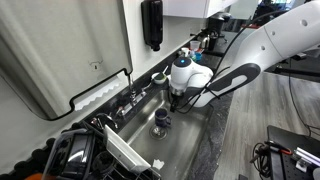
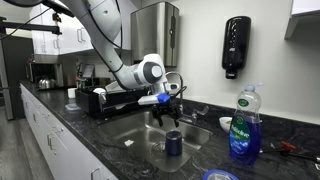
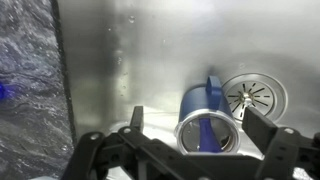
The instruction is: Pick up the cup and put it in the sink
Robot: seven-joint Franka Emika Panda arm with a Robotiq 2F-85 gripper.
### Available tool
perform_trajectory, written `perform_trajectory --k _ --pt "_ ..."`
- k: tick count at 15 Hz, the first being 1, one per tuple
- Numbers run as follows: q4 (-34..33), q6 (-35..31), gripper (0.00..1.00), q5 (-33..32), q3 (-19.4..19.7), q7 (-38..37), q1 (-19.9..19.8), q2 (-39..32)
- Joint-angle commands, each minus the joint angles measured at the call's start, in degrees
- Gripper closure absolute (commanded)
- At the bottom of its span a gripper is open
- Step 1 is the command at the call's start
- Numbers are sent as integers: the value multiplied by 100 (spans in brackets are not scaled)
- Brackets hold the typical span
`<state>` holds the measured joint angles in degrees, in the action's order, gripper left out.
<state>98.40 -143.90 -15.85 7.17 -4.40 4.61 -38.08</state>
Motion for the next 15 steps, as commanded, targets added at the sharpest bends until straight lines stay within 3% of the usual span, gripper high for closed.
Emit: perform_trajectory --k 1,7,15 --pt "956 410 0 20 32 -226 58 1001" --pt "1896 1293 0 -26 -53 -938 74 2316" --pt "2958 1941 0 264 -470 -682 -90 3751"
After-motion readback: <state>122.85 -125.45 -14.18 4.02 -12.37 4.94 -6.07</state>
